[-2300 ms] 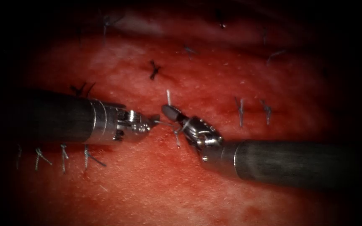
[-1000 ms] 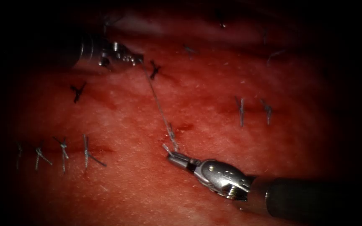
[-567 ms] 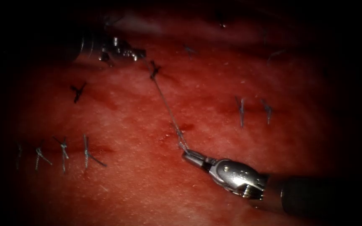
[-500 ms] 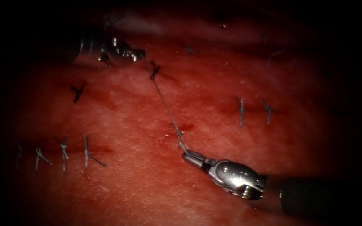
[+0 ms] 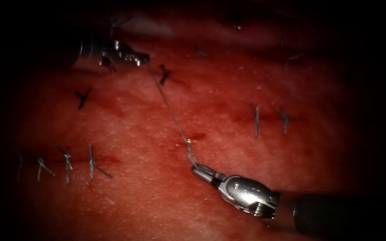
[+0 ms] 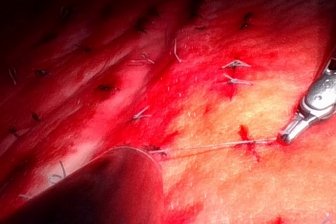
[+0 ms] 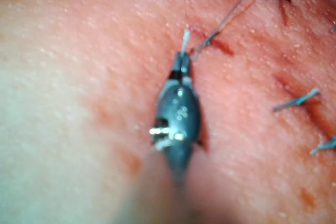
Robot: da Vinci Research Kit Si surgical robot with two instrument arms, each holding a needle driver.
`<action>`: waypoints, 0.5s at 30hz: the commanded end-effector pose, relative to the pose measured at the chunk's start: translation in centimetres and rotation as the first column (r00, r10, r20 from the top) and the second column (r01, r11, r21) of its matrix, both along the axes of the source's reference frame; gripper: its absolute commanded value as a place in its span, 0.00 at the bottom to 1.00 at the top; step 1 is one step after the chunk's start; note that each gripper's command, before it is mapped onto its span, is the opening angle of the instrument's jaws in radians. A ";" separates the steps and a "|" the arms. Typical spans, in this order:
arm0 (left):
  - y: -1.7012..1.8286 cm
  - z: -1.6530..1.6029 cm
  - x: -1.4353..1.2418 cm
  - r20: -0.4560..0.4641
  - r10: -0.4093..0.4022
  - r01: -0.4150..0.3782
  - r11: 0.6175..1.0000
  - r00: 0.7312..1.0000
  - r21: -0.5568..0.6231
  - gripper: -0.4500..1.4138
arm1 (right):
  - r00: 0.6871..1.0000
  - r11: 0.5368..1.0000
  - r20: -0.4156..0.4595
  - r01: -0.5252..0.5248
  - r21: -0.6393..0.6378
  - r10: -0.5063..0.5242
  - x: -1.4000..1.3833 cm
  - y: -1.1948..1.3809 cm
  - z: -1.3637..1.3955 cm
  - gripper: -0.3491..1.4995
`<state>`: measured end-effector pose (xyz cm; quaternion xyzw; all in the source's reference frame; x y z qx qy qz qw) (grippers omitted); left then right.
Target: Wound Closure
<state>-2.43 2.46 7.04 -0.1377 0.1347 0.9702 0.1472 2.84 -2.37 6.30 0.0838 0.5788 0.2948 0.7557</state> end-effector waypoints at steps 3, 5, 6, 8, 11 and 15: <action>-0.09 -0.16 -0.15 0.031 -0.003 0.002 1.000 1.000 0.019 0.00 | 1.000 0.999 0.003 -0.017 0.030 0.016 0.08 0.13 -0.19 0.71; -0.15 -0.29 -0.20 0.046 -0.006 0.005 1.000 0.999 0.028 0.00 | 1.000 1.000 0.006 -0.003 -0.003 0.004 0.07 0.21 -0.29 0.79; -0.18 -0.35 -0.22 0.051 -0.010 0.009 1.000 0.999 0.029 0.00 | 1.000 1.000 -0.004 0.005 0.003 -0.005 0.07 0.25 -0.34 0.80; -0.23 -0.47 -0.26 0.057 -0.019 0.017 0.999 0.998 0.029 0.00 | 1.000 1.000 -0.011 0.023 -0.001 -0.023 0.04 0.33 -0.42 0.80; -0.35 -0.77 -0.33 0.068 -0.030 0.028 0.999 0.997 0.031 0.00 | 1.000 1.000 -0.017 0.021 0.009 -0.021 -0.02 0.49 -0.55 0.81; -0.47 -1.14 -0.43 0.074 -0.023 0.021 1.000 0.997 0.021 0.00 | 0.999 1.000 -0.037 0.005 0.026 -0.004 -0.05 0.77 -0.65 0.79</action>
